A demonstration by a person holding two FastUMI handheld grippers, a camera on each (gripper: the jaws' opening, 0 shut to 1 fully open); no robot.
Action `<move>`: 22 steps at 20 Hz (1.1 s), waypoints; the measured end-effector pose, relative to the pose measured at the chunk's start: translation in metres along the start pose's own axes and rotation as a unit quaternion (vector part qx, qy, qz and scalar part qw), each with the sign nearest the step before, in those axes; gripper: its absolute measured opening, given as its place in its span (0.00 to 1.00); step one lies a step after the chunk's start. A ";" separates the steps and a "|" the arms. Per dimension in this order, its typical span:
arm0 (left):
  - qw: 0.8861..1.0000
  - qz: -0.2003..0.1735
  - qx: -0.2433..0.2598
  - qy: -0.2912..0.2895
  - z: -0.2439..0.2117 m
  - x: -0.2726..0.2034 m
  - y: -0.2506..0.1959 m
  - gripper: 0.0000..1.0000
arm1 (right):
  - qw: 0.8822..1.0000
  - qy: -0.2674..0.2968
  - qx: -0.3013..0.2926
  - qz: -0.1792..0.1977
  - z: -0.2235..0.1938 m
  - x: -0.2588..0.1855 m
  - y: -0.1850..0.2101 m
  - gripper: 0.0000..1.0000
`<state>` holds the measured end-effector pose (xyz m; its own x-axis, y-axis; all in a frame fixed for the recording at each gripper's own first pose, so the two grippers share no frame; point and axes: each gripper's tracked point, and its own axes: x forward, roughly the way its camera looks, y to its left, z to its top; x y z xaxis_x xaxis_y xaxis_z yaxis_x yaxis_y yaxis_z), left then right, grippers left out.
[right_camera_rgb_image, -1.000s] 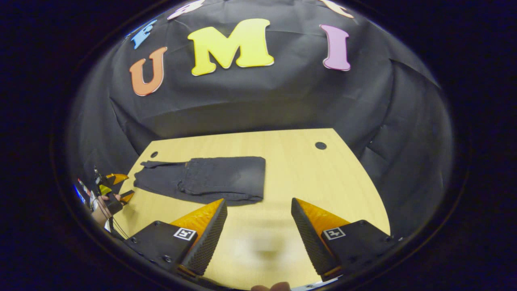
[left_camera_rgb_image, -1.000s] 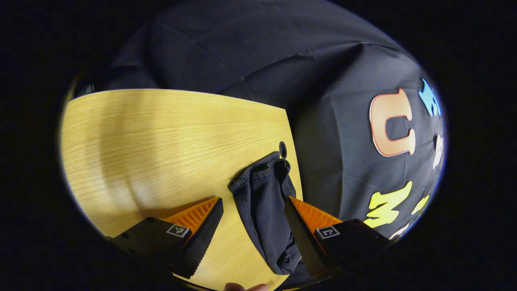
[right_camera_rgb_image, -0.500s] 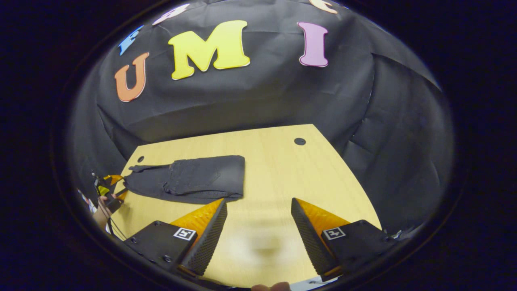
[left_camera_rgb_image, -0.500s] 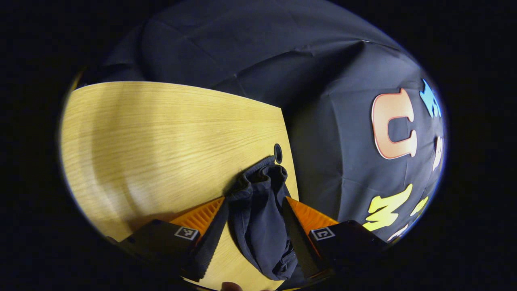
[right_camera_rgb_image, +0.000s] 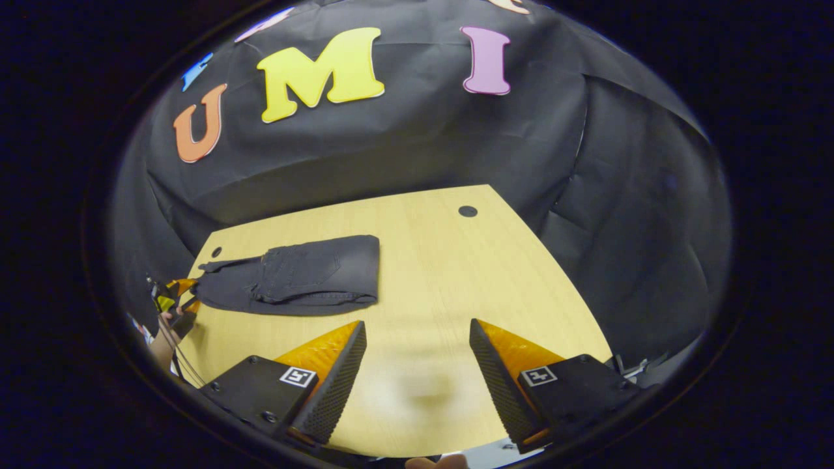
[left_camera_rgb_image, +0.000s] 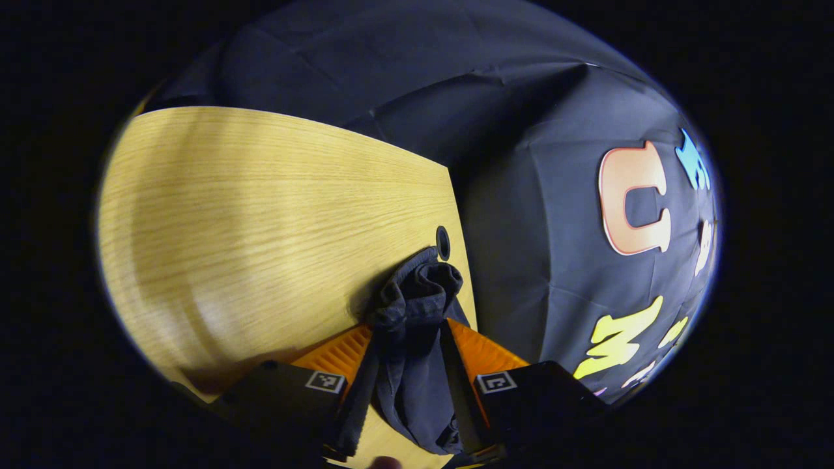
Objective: Grasp the waist and the cuffs of the jeans and fold them to make the two legs overlap; first hold the waist and fold one-third of the jeans toward the cuffs, then hold the cuffs and fold the remaining one-third in the same direction to finish folding.
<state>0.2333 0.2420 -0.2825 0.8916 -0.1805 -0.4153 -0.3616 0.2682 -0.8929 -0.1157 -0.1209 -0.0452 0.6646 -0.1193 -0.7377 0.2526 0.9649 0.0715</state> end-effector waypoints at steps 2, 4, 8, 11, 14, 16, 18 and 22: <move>1.000 0.009 0.005 0.001 0.001 -0.002 0.005 0.35 | 1.000 -0.002 -0.001 -0.001 -0.003 -0.003 -0.002 0.98; 1.000 0.014 0.002 0.007 -0.001 -0.002 0.010 0.32 | 1.000 -0.004 -0.005 0.002 -0.005 -0.006 -0.001 0.96; 1.000 0.004 0.011 0.008 -0.002 -0.005 -0.001 0.09 | 1.000 -0.020 -0.013 0.002 0.000 -0.012 -0.004 0.98; 0.999 -0.011 0.045 0.000 -0.002 -0.017 -0.028 0.07 | 0.999 -0.040 -0.021 -0.002 0.008 -0.016 -0.010 0.98; 0.996 -0.029 0.080 -0.007 -0.005 -0.033 -0.066 0.06 | 0.999 -0.049 -0.013 0.009 0.014 -0.018 -0.009 0.96; 0.992 -0.041 0.117 -0.012 -0.014 -0.044 -0.096 0.06 | 0.998 -0.056 -0.007 0.015 0.016 -0.019 -0.011 0.96; 0.987 -0.058 0.147 -0.016 -0.026 -0.054 -0.128 0.06 | 0.998 -0.060 -0.002 0.022 0.018 -0.020 -0.015 0.96; 0.978 -0.087 0.191 -0.019 -0.065 -0.071 -0.193 0.06 | 0.997 -0.072 0.015 0.032 0.023 -0.024 -0.035 0.96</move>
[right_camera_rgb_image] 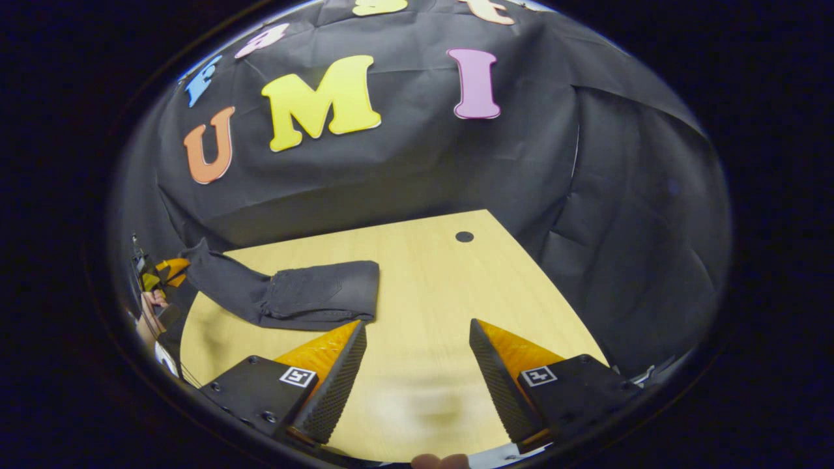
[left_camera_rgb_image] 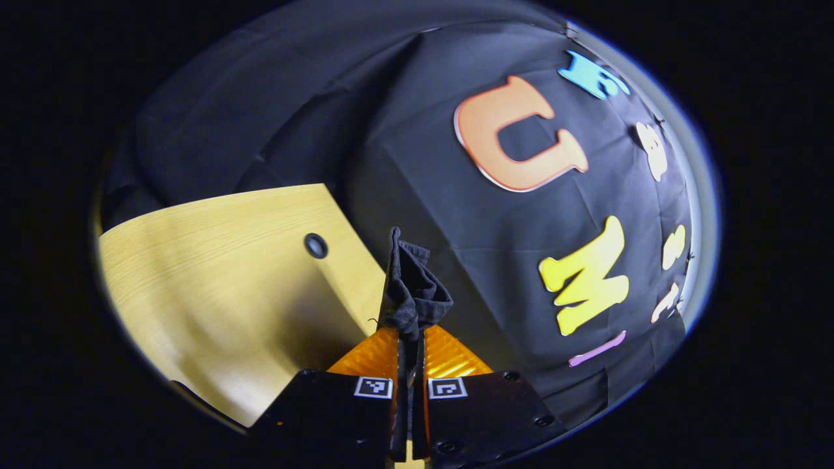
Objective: Grasp the waist and the cuffs of the jeans and fold them to make the two legs overlap; first hold the waist and fold one-third of the jeans toward the cuffs, then hold the cuffs and fold the remaining one-third in the same direction to finish folding.
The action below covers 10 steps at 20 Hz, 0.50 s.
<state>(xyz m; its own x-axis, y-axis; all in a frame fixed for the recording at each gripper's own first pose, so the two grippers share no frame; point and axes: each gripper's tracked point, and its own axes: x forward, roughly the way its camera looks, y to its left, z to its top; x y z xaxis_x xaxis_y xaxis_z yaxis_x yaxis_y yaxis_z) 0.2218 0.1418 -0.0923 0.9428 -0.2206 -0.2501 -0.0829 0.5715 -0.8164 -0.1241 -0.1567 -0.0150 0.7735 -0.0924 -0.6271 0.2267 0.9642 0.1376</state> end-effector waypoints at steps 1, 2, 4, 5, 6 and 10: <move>1.000 -0.007 0.013 0.001 -0.006 0.000 -0.019 0.06 | 1.000 -0.004 0.008 0.002 0.002 0.000 -0.006 0.96; 0.999 -0.012 0.030 0.004 -0.014 0.000 -0.039 0.06 | 1.000 -0.007 0.016 0.003 0.004 -0.001 -0.012 0.96; 0.998 -0.021 0.058 0.015 -0.036 0.001 -0.072 0.06 | 0.999 -0.019 0.025 -0.004 0.008 -0.003 -0.030 0.96; 0.997 -0.023 0.070 0.021 -0.048 0.002 -0.086 0.06 | 0.999 -0.026 0.021 -0.008 0.010 -0.006 -0.038 0.96; 0.996 -0.026 0.082 0.028 -0.062 0.002 -0.099 0.06 | 0.999 -0.034 0.015 -0.008 0.012 -0.010 -0.045 0.98; 0.988 -0.024 0.146 0.054 -0.126 0.011 -0.139 0.06 | 0.999 -0.049 -0.011 0.000 0.007 -0.018 -0.063 0.98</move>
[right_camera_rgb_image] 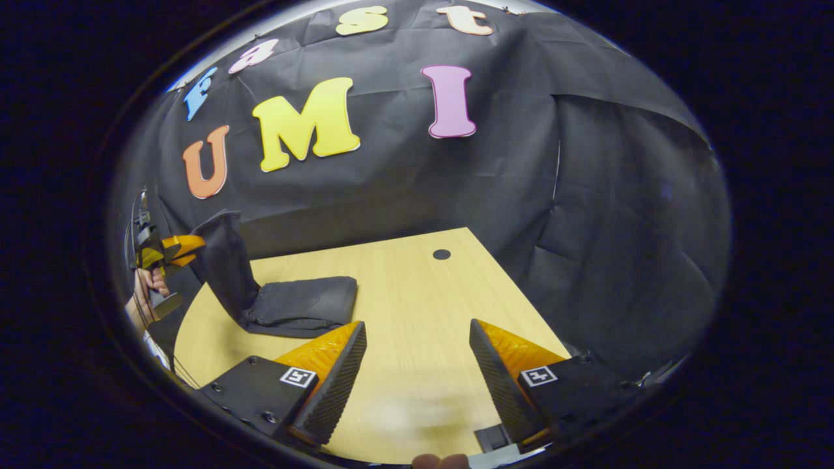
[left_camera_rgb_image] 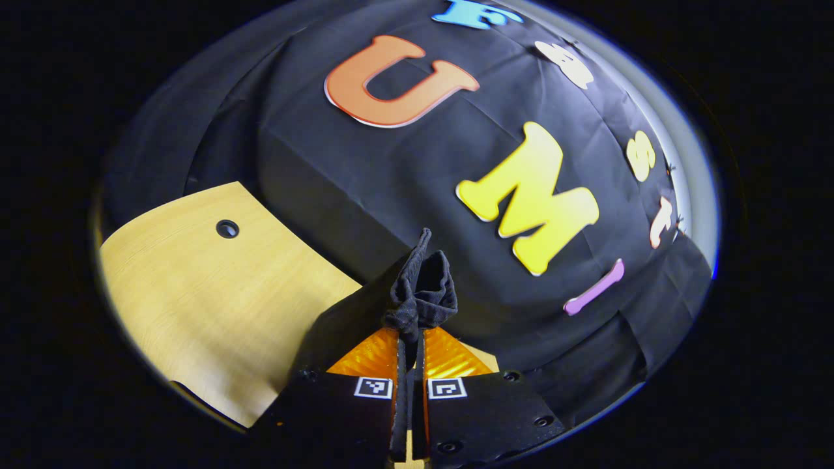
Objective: Grasp the waist and the cuffs of the jeans and fold them to make the two legs overlap; first hold the waist and fold one-third of the jeans toward the cuffs, then hold the cuffs and fold the remaining one-third in the same direction to finish folding.
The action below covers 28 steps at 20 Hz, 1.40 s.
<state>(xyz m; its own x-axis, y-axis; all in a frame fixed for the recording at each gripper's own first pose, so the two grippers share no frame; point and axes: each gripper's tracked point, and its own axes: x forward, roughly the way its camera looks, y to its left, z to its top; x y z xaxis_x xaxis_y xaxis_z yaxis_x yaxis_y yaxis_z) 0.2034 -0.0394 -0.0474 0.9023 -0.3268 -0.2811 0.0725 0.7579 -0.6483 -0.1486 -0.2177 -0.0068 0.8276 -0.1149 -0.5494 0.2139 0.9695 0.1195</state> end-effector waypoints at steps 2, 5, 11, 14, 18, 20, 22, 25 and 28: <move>0.999 0.009 0.042 0.010 -0.030 0.013 -0.018 0.06 | 1.000 -0.001 -0.010 0.005 -0.006 0.000 -0.011 0.96; 0.996 0.023 0.082 0.038 -0.081 0.034 -0.031 0.06 | 1.000 0.017 -0.013 0.008 -0.023 0.008 -0.034 0.98; 0.973 0.078 0.203 0.077 -0.176 0.072 -0.024 0.06 | 0.998 0.051 0.020 -0.005 -0.039 0.035 -0.076 0.96; 0.957 0.099 0.259 0.084 -0.204 0.080 -0.014 0.06 | 0.998 0.058 0.020 -0.003 -0.040 0.043 -0.083 0.96; 0.944 0.127 0.290 0.092 -0.226 0.085 -0.002 0.07 | 0.997 0.072 0.010 0.013 -0.048 0.056 -0.081 0.96; 0.941 0.131 0.297 0.092 -0.229 0.087 -0.003 0.09 | 0.997 0.070 0.006 0.019 -0.044 0.061 -0.078 0.96; 0.938 0.134 0.304 0.097 -0.231 0.086 -0.003 0.00 | 0.998 0.064 0.006 0.024 -0.039 0.066 -0.074 0.98; 0.938 0.114 0.309 0.107 -0.239 0.086 -0.012 0.27 | 0.998 0.063 0.000 0.029 -0.040 0.067 -0.064 0.96; 0.937 0.093 0.319 0.107 -0.240 0.074 -0.023 1.00 | 0.998 0.059 -0.005 0.033 -0.039 0.062 -0.053 0.98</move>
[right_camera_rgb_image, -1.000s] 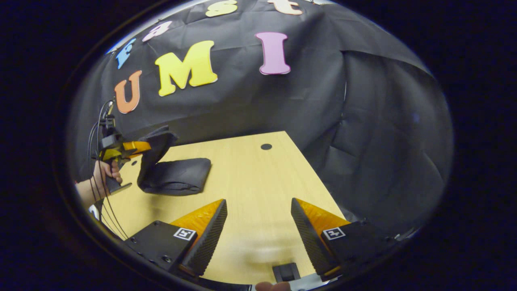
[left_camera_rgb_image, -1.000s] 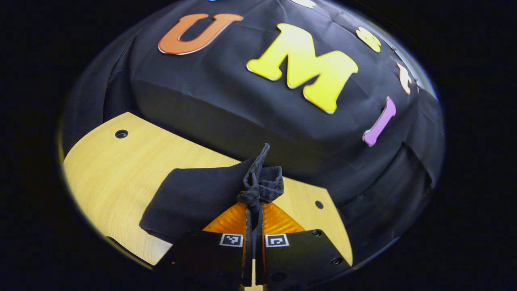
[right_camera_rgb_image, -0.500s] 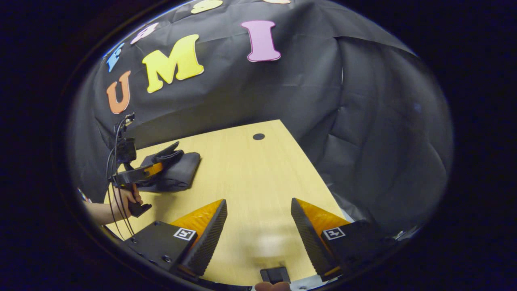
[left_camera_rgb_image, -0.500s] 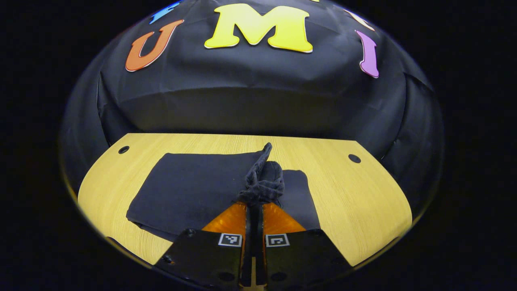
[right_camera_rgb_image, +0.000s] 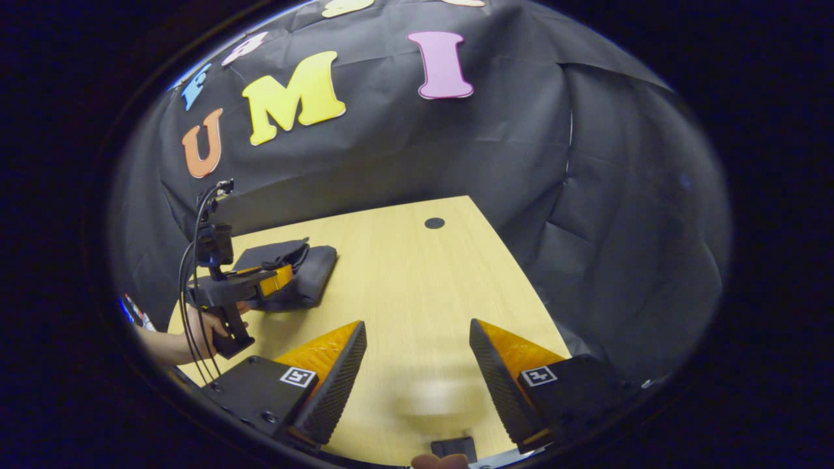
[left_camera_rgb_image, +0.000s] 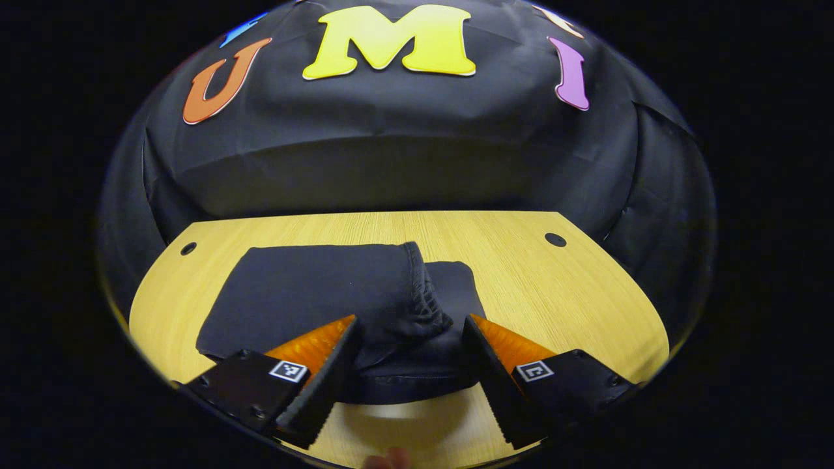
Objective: Grasp the waist and the cuffs of the jeans and fold them to make the two legs overlap; first hold the waist and fold one-third of the jeans toward the cuffs, then hold the cuffs and fold the remaining one-third in the same direction to finish folding.
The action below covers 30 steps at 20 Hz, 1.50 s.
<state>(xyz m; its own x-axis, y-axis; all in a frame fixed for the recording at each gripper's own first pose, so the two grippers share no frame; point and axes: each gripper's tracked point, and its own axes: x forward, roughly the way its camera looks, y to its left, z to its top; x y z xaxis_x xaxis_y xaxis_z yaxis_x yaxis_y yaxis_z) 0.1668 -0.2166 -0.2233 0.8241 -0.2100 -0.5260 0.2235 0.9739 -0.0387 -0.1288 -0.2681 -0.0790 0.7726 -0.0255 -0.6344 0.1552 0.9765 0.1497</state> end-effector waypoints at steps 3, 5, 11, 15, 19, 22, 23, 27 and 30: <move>1.000 -0.020 -0.002 -0.019 0.008 -0.027 -0.004 0.99 | 1.000 -0.011 -0.015 0.006 0.007 -0.008 0.020 0.98; 0.999 -0.022 -0.003 -0.047 0.027 -0.053 0.006 0.99 | 0.999 -0.031 -0.028 0.010 0.019 -0.016 0.037 0.98; 0.989 0.011 -0.012 -0.144 0.107 -0.155 0.074 0.98 | 0.992 -0.116 -0.039 0.039 0.079 -0.045 0.124 0.98; 0.980 0.061 -0.015 -0.187 0.140 -0.226 0.137 0.98 | 0.976 -0.201 -0.056 0.068 0.126 -0.078 0.188 0.96; 0.969 0.076 -0.030 -0.234 0.157 -0.286 0.160 0.98 | 0.955 -0.280 -0.071 0.070 0.150 -0.106 0.232 0.96; 0.963 0.076 -0.037 -0.256 0.156 -0.320 0.165 0.92 | 0.945 -0.310 -0.091 0.058 0.147 -0.116 0.253 0.96; 0.962 0.075 -0.035 -0.261 0.156 -0.327 0.166 0.98 | 0.944 -0.312 -0.089 0.061 0.142 -0.120 0.259 0.96; 0.959 0.080 -0.019 -0.271 0.151 -0.346 0.171 0.90 | 0.945 -0.311 -0.082 0.067 0.125 -0.128 0.271 0.96; 0.959 0.080 -0.021 -0.270 0.148 -0.351 0.174 0.96 | 0.945 -0.309 -0.085 0.068 0.117 -0.134 0.276 0.96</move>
<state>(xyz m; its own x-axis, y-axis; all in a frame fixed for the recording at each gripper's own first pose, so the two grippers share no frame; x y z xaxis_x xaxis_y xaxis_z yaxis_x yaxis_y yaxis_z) -0.0061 0.0140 0.0804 0.9981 -0.0604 -0.0116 0.0599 0.9976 -0.0350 -0.1173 -0.0199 0.1358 0.9983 0.0346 -0.0469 -0.0327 0.9986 0.0407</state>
